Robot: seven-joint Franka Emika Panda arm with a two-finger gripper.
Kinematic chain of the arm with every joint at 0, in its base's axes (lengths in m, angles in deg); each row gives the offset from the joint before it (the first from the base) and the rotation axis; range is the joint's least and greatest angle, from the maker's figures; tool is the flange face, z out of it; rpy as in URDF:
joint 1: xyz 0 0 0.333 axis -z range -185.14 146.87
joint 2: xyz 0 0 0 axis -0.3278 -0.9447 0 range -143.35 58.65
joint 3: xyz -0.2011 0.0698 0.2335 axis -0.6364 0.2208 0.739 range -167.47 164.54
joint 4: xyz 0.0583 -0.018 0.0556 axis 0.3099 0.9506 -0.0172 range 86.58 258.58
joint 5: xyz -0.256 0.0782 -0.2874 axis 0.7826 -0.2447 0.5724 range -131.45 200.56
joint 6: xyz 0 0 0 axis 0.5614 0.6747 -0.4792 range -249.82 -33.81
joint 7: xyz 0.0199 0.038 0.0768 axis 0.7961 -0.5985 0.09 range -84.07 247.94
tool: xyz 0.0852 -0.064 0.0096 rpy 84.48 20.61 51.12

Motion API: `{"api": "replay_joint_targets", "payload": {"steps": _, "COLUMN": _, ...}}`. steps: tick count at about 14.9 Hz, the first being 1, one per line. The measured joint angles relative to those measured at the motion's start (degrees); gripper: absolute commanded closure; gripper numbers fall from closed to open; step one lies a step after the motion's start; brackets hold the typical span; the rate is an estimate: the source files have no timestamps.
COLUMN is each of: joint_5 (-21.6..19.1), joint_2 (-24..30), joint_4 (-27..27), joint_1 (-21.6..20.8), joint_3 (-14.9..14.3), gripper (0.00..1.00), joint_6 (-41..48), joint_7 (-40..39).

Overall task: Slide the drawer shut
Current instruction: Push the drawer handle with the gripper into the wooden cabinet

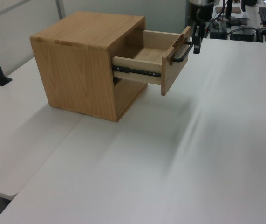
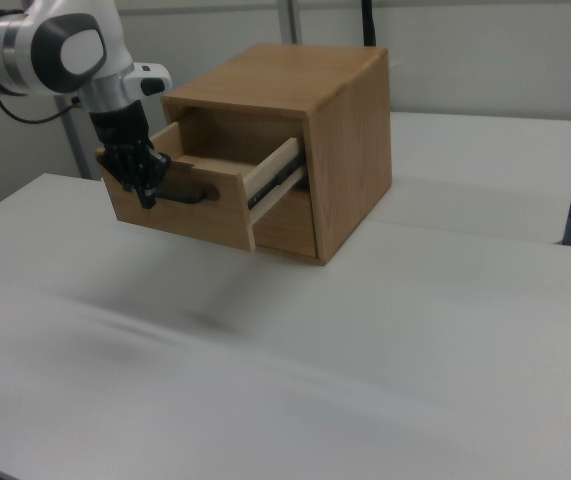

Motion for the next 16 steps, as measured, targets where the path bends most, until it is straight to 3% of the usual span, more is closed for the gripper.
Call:
{"api": "replay_joint_targets", "payload": {"steps": 10, "joint_5": 0.01, "joint_2": -2.45, "joint_4": 1.17, "joint_1": -0.04, "joint_3": 0.08, "gripper": 1.00, "joint_6": -10.02, "joint_7": 5.25}}
{"api": "replay_joint_targets", "payload": {"steps": 16, "joint_5": 0.05, "joint_2": -5.40, "joint_4": -2.00, "joint_1": 0.18, "joint_3": 0.07, "gripper": 1.00, "joint_6": -11.54, "joint_7": 5.75}}
